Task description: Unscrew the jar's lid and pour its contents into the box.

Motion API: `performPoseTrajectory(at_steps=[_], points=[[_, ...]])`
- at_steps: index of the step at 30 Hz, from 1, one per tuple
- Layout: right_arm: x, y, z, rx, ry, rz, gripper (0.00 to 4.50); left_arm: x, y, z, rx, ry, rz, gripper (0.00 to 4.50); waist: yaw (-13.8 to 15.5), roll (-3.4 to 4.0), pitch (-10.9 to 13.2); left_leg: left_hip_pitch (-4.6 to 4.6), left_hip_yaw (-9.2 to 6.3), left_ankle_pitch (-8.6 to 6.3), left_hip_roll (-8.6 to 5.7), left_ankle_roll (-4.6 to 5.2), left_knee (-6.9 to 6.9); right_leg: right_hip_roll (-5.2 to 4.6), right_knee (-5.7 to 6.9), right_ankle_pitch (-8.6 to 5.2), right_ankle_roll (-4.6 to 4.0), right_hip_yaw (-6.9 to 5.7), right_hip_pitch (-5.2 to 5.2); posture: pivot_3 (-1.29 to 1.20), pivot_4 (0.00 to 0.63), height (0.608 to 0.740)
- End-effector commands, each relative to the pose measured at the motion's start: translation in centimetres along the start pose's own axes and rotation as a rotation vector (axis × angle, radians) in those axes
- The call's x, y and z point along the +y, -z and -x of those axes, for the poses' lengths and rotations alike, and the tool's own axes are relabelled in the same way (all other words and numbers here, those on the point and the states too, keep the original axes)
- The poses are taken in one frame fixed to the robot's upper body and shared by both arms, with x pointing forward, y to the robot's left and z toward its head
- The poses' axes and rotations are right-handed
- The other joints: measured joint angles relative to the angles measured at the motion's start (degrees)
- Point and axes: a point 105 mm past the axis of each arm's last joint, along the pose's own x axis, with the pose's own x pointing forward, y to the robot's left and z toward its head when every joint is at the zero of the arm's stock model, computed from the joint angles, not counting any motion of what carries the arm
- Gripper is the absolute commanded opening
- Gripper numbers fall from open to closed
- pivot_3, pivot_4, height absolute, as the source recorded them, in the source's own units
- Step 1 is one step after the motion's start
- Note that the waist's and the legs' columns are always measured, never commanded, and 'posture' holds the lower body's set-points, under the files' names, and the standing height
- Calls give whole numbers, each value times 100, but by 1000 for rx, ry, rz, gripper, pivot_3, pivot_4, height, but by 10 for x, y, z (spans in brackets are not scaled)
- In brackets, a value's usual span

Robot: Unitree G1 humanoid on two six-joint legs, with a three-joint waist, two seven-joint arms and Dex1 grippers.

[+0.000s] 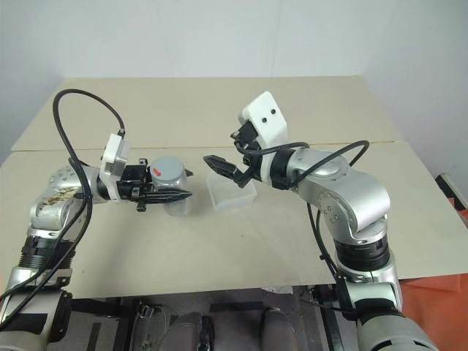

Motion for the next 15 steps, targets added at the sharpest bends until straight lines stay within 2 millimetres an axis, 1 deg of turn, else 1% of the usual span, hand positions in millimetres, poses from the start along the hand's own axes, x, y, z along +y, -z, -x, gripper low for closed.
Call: performPoseTrajectory(at_steps=[1,4,7,9,12,15], points=[[10,-17,8,-89,-57,37,4487,-3,-14,1,-29,2,-64,2274,-5,0,0,0,1,0,0,1,1,0,0,0,0,1,0,0,150,740],[27,-28,14,-154,-166,48,4487,-2,-14,1,-36,-10,-60,2274,4,0,0,0,0,-1,0,2,1,0,-2,0,0,2,1,0,150,740],[39,-36,17,-199,-240,53,4487,-1,-14,0,-41,-16,-59,2274,8,0,0,0,-1,-6,0,11,2,0,-3,0,0,1,2,0,150,740],[44,-36,12,-203,-257,54,4487,0,-14,-2,-44,-14,-60,2274,7,0,0,1,-1,-8,0,14,3,0,-3,0,0,1,3,0,150,740],[55,-33,-3,-195,-281,56,4487,0,-15,-4,-50,-10,-64,2274,-8,0,0,3,-1,-8,0,13,3,0,-2,0,0,1,2,0,150,740],[58,-32,-15,-187,-278,57,4487,2,-16,-5,-54,-10,-68,2274,-18,0,0,4,0,-4,0,6,2,0,1,0,0,1,2,0,150,740]])
